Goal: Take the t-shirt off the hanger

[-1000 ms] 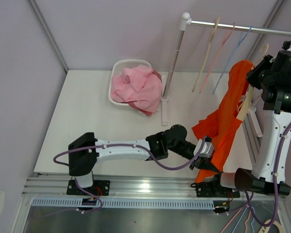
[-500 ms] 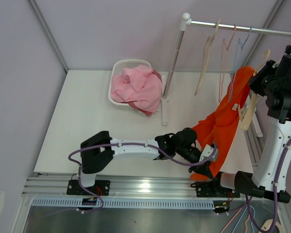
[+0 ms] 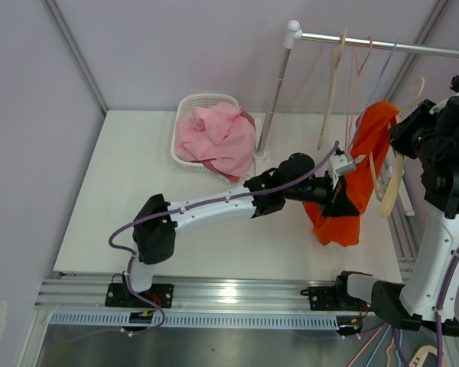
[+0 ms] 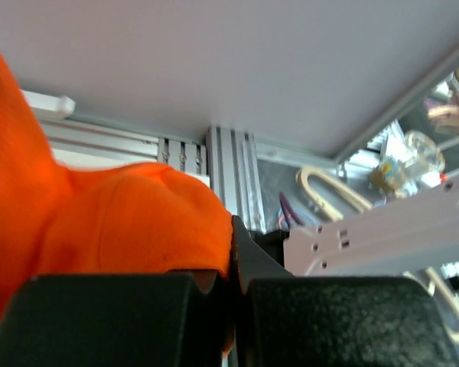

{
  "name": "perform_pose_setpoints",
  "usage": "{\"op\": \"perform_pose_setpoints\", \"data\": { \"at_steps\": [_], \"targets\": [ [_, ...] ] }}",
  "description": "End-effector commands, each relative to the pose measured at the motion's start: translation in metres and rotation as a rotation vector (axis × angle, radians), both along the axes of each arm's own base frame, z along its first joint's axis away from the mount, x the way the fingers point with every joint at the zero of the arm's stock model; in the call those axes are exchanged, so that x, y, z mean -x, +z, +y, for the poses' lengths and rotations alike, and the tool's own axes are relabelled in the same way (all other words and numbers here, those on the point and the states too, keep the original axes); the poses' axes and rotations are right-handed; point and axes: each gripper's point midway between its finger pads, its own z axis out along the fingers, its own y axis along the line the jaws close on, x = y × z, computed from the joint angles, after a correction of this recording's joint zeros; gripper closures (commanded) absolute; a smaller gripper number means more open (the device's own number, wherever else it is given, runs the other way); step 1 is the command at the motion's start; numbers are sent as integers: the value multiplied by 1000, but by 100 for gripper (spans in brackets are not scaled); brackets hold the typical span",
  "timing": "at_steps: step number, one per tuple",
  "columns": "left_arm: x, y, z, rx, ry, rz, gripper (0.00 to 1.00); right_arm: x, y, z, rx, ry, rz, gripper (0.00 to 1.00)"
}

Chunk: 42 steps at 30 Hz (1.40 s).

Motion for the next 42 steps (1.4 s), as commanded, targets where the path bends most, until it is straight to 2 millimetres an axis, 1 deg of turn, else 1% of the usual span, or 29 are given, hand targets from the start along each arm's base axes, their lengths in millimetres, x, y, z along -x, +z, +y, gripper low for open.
{"op": "perform_pose_setpoints", "data": {
  "at_steps": [1, 4, 5, 6, 7, 10, 14, 15, 16, 18, 19, 20, 22, 23, 25, 26, 28, 29, 31, 33, 34, 35, 36, 37, 38, 39, 40, 41, 42],
  "targets": [
    [-24, 24, -2, 10, 86, 122, 99, -1, 4, 6, 1, 32, -5, 100],
    [-35, 29, -7, 1, 112, 156, 99, 0, -8, 32, -34, 163, 60, 100],
    [-39, 42, -9, 26, 114, 151, 99, -2, -13, 40, -32, 196, 82, 100],
    [-42, 52, -12, 48, 118, 135, 99, -5, -19, 40, -26, 191, 105, 100],
    [-45, 48, -13, 26, 133, 135, 99, -7, -26, 37, -20, 170, 127, 100],
    [-61, 77, -18, 65, 195, 111, 99, -4, -28, 30, 4, 130, 139, 100],
    [-79, 57, -17, 16, 224, 188, 99, 14, -6, 33, 10, 141, 73, 100],
    [-78, 52, -17, 9, 214, 197, 99, 17, -2, 28, 19, 117, 56, 100],
    [-78, 32, -18, -28, 218, 209, 99, 21, 2, 26, 23, 103, 45, 100],
    [-76, 24, -17, -22, 208, 208, 99, 26, 9, 21, 29, 77, 22, 100],
    [-70, 21, -17, -21, 182, 214, 99, 27, 10, 18, 31, 56, 21, 100],
    [-65, 7, -13, -47, 168, 230, 99, 25, 11, 16, 32, 45, 20, 100],
    [-53, 8, -11, -34, 118, 226, 99, 24, 12, 11, 39, 13, 19, 100],
    [-47, -7, -6, -66, 107, 237, 99, 24, 13, 9, 41, -1, 17, 100],
    [-34, -13, -4, -73, 86, 228, 99, 23, 20, 4, 43, -27, -12, 100],
    [-26, -34, -2, -104, 80, 239, 99, 23, 23, 4, 35, -37, -26, 100],
    [-17, -69, 7, -141, 88, 275, 99, 20, 29, 0, 33, -64, -50, 100],
    [-14, -76, 10, -146, 84, 289, 99, 17, 31, -3, 37, -82, -56, 100],
    [-7, -107, 28, -201, 97, 316, 99, 8, 28, -10, 56, -112, -45, 100],
    [-9, -100, 39, -177, 128, 274, 99, -3, 29, -16, 81, -135, -46, 100],
    [-4, -104, 61, -193, 149, 233, 99, -15, 24, -17, 93, -137, -29, 100],
    [-9, -96, 70, -175, 197, 191, 99, -23, 27, -19, 104, -140, -43, 100],
    [-7, -104, 86, -193, 223, 171, 99, -28, 27, -26, 127, -177, -39, 100],
    [-6, -84, 103, -160, 247, 120, 99, -37, 24, -32, 139, -210, -24, 100],
    [-10, -79, 113, -161, 279, 93, 99, -40, 27, -37, 152, -237, -27, 100],
    [-16, -87, 126, -218, 333, 78, 99, -44, 30, -47, 187, -282, -33, 100],
    [-20, -80, 132, -229, 350, 34, 99, -50, 29, -52, 205, -305, -28, 100],
    [-25, -62, 139, -218, 381, 7, 99, -56, 33, -56, 215, -332, -47, 100],
    [-32, -69, 151, -281, 424, -10, 99, -58, 35, -62, 245, -352, -48, 100]
  ]
}}
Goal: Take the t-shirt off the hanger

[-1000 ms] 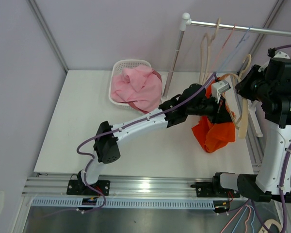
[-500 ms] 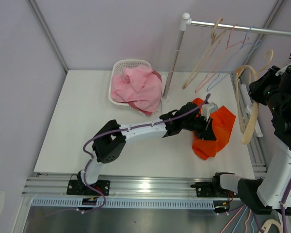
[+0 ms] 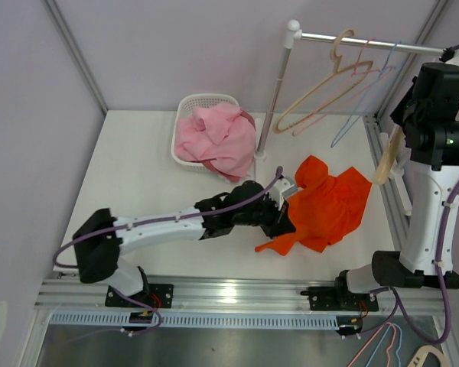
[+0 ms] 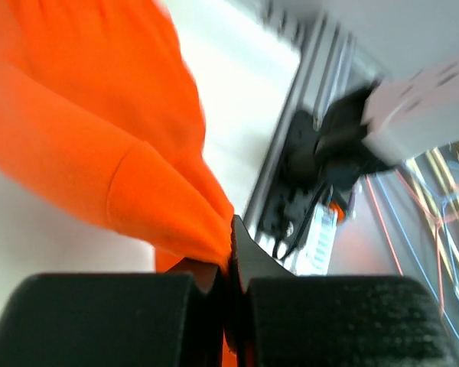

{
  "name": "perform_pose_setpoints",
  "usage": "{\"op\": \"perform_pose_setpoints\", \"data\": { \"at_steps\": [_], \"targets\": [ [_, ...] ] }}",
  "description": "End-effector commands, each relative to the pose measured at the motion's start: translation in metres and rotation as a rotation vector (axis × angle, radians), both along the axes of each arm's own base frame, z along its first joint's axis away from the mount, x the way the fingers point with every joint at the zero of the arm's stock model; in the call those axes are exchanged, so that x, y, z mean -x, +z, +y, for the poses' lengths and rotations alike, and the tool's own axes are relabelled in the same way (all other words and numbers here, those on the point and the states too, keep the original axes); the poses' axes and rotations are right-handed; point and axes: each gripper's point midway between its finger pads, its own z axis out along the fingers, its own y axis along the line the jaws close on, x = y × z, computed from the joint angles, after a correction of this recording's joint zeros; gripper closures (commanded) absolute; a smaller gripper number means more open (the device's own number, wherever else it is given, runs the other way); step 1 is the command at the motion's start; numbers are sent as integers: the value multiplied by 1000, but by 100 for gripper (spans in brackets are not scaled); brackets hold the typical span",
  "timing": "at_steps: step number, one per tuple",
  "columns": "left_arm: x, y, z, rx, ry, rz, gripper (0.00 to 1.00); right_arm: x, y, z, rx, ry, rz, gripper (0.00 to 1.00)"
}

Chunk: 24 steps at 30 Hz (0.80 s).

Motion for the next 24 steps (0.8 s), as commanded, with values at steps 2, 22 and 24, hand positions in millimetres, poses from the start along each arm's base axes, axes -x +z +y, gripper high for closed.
{"op": "perform_pose_setpoints", "data": {
  "at_steps": [2, 22, 24],
  "targets": [
    [-44, 80, 31, 48, 133, -225, 99, -15, 39, -27, 128, -117, -139, 100],
    [-192, 416, 170, 597, 549, -841, 99, -106, 53, -80, 141, 7, -270, 100],
    [-213, 439, 186, 639, 610, -917, 99, -108, 54, -80, 137, 20, -272, 100]
  ]
}}
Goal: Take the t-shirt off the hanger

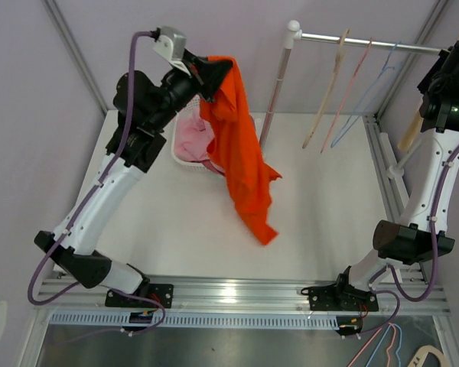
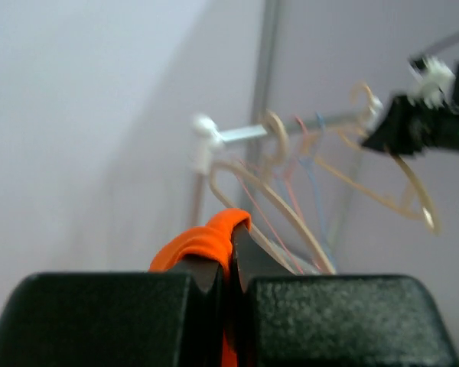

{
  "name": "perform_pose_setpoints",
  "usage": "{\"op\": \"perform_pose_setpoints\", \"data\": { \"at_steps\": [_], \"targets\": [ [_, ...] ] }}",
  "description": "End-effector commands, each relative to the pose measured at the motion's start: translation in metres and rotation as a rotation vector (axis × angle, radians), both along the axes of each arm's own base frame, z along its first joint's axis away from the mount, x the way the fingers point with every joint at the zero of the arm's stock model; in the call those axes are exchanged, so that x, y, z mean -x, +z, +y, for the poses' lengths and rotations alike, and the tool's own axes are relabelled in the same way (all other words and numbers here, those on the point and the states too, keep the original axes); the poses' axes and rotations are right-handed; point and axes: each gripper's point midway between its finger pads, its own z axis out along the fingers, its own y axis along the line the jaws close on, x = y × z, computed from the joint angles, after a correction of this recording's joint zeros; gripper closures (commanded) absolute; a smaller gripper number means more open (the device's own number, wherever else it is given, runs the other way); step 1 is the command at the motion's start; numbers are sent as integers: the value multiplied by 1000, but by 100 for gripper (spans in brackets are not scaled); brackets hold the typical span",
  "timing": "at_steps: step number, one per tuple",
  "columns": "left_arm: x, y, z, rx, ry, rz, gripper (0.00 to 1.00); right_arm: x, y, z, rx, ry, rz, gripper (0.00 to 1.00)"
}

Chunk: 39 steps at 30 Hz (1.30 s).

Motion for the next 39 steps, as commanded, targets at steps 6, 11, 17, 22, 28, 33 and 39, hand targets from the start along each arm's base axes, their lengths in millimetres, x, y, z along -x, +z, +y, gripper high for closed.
{"op": "perform_pose_setpoints", "data": {
  "at_steps": [6, 11, 17, 22, 28, 33, 39],
  "targets": [
    [-42, 132, 57, 213, 238, -479, 99, -8, 42, 17, -27, 160, -149, 100],
    [-67, 158, 67, 205, 292, -596, 99, -15, 27, 17, -66, 205, -118, 100],
    [-119, 147, 69, 252, 323, -628, 99, -26, 11, 21, -106, 243, -95, 100],
    [-153, 107, 66, 216, 319, -540, 99, -35, -7, 22, -136, 260, -68, 100],
    [-193, 37, 71, 192, 363, -366, 99, -42, -24, 23, -158, 264, -39, 100],
    [-231, -54, 91, 223, 507, -41, 99, -46, -41, 22, -173, 263, -1, 100],
    [-251, -179, 90, 211, 562, 371, 99, -47, -44, 24, -181, 275, 8, 100]
  ]
}}
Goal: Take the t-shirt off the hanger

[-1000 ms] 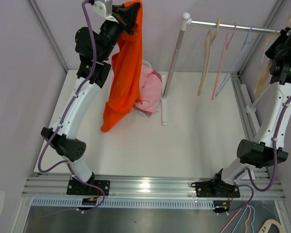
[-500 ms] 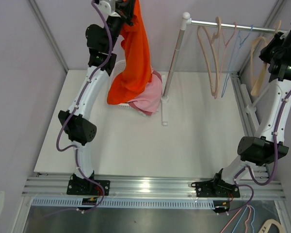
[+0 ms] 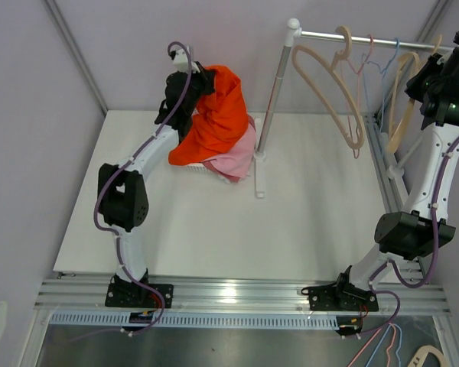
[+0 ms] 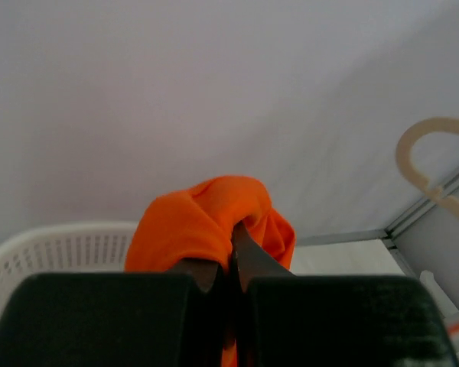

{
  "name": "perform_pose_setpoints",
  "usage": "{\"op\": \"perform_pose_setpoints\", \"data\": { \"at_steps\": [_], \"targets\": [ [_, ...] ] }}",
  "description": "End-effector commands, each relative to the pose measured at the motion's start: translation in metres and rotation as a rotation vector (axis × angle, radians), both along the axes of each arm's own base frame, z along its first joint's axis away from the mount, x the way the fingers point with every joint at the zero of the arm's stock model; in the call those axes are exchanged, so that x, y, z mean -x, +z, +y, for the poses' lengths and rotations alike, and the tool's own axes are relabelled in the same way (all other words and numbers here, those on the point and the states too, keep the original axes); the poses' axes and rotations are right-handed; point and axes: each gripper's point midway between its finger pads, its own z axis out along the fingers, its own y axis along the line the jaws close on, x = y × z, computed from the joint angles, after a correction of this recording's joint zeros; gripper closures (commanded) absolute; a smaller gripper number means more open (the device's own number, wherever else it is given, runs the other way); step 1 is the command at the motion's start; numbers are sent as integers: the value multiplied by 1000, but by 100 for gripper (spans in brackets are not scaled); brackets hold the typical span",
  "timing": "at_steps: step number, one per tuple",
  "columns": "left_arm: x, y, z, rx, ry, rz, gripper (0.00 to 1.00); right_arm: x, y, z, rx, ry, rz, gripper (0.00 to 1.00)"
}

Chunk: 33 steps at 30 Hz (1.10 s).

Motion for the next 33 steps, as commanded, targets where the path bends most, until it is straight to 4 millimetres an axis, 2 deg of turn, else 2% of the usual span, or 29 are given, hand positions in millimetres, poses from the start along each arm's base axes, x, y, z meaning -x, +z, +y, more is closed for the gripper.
{"op": "perform_pose_setpoints", "data": {
  "at_steps": [1, 6, 7, 8, 9, 10, 11, 12, 13, 14, 15, 16, 17, 19, 20, 21, 22, 23, 25, 26, 29, 31, 33],
  "targets": [
    [7, -23, 21, 125, 98, 162, 99, -7, 0, 4, -9, 26, -14, 98],
    [8, -109, 20, 88, 109, 425, 99, -2, 5, 5, -9, 22, -20, 89],
    [7, -118, 20, 87, 103, 450, 99, 0, 8, 5, -9, 20, -26, 88],
    [6, -136, 17, 87, 90, 491, 99, 1, 10, 6, -9, 17, -33, 87],
    [5, -137, 10, 93, 51, 507, 99, 2, 12, 5, -13, 15, -37, 85],
    [7, -155, 11, 82, 44, 572, 99, 3, 13, 7, -19, 17, -40, 85],
    [4, -144, 4, 89, 1, 564, 99, 6, 17, 9, -19, 18, -49, 84],
    [1, -167, -3, 78, -23, 618, 99, 7, 20, 10, -22, 20, -55, 84],
    [8, -191, -1, 53, -17, 713, 99, 9, 22, 11, -22, 20, -59, 83],
    [8, -201, -3, 44, -22, 749, 99, 11, 24, 11, -25, 16, -63, 82],
    [0, -202, -8, 43, -37, 752, 99, 13, 25, 12, -25, 17, -65, 80],
    [4, -213, -9, 36, -52, 796, 99, 15, 27, 12, -23, 16, -68, 77],
    [5, -217, -10, 39, -57, 810, 99, 16, 28, 11, -20, 9, -70, 70],
    [7, -230, -12, 42, -80, 841, 99, 20, 33, 12, -16, 4, -80, 63],
    [9, -237, -11, 28, -83, 863, 99, 21, 34, 11, -14, 0, -82, 54],
    [7, -245, -10, 12, -85, 883, 99, 23, 38, 12, -10, -3, -91, 49],
    [0, -237, -7, -12, -58, 869, 99, 26, 42, 11, -9, -8, -100, 45],
    [12, -253, 1, -77, -36, 940, 99, 27, 45, 12, -5, -9, -109, 38],
    [11, -253, 8, -129, -18, 946, 99, 32, 54, 13, -9, -17, -130, 25],
    [13, -257, 15, -173, -4, 954, 99, 35, 62, 14, -7, -19, -150, 17],
    [28, -269, 25, -250, 4, 1009, 99, 45, 81, 19, -15, -21, -202, 1],
    [36, -278, 33, -298, 16, 1046, 99, 52, 94, 23, -16, -22, -240, 0],
    [43, -289, 41, -333, 38, 1086, 99, 57, 99, 26, -16, -19, -252, 0]
  ]
}}
